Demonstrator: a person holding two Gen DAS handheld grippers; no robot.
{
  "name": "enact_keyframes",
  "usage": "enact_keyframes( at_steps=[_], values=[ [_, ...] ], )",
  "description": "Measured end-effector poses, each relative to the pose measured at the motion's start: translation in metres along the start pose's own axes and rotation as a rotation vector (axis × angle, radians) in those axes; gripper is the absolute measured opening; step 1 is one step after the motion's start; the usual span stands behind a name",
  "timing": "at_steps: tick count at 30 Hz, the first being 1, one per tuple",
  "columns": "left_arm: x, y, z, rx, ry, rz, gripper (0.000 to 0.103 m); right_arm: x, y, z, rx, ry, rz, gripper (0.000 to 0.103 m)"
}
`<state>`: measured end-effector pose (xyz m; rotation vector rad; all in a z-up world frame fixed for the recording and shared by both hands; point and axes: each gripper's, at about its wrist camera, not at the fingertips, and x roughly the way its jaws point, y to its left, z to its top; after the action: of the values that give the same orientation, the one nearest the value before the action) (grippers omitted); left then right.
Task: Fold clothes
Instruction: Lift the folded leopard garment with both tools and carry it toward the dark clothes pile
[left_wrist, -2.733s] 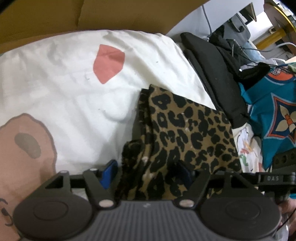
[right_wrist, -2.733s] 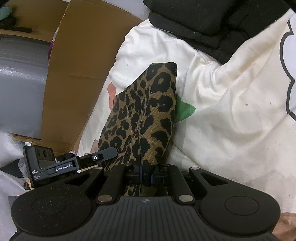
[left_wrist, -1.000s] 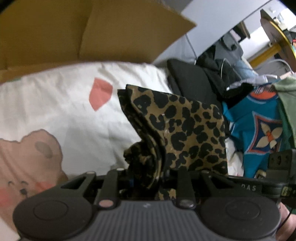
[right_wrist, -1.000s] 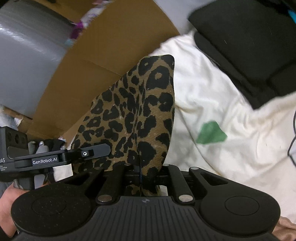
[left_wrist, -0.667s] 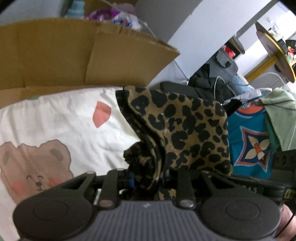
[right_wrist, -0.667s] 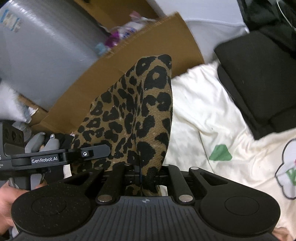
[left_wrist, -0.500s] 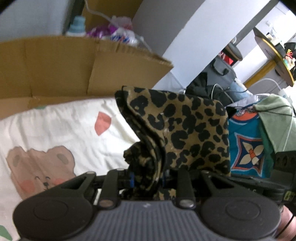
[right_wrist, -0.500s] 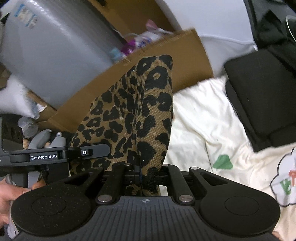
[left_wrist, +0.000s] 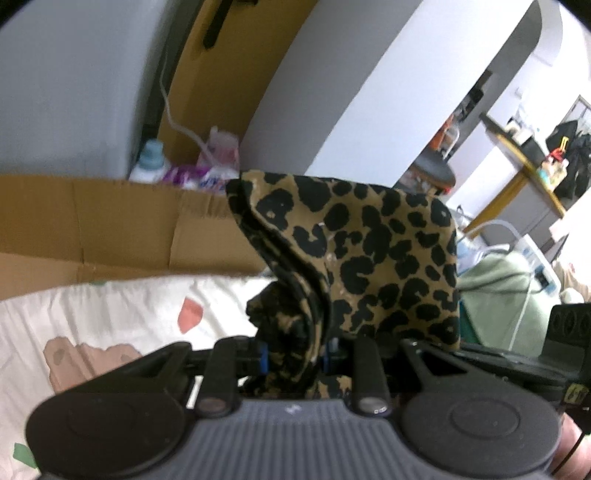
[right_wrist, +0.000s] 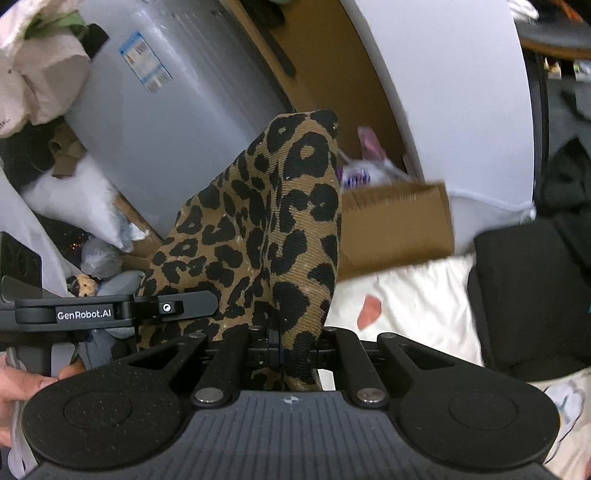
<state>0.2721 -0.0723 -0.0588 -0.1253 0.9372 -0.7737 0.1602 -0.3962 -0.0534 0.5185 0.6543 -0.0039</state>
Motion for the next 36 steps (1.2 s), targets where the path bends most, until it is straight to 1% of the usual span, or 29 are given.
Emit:
enact_keyframes(
  at_steps=[4, 8, 13, 19, 23, 30, 36],
  values=[
    [-0.021, -0.026, 0.013, 0.002, -0.051, -0.014, 0.026, -0.032, 0.012, 0.026, -0.031, -0.037, -0.002, 0.006],
    [-0.043, -0.052, 0.018, 0.022, -0.088, -0.029, 0.026, -0.068, 0.024, 0.04, -0.06, -0.078, -0.017, 0.006],
    [-0.067, -0.077, 0.018, 0.04, -0.131, -0.053, 0.026, -0.112, 0.033, 0.047, -0.081, -0.119, -0.019, 0.006],
    [-0.077, -0.105, 0.014, 0.045, -0.16, -0.091, 0.026, -0.157, 0.039, 0.056, -0.128, -0.134, -0.041, 0.006],
    [-0.079, -0.131, 0.01, 0.066, -0.174, -0.113, 0.026, -0.186, 0.035, 0.061, -0.155, -0.145, -0.064, 0.006],
    [-0.068, -0.17, 0.007, 0.093, -0.181, -0.142, 0.026, -0.228, 0.019, 0.062, -0.178, -0.168, -0.101, 0.006],
    [-0.044, -0.197, -0.001, 0.134, -0.171, -0.138, 0.026, -0.242, -0.014, 0.052, -0.144, -0.181, -0.109, 0.006]
  ],
)
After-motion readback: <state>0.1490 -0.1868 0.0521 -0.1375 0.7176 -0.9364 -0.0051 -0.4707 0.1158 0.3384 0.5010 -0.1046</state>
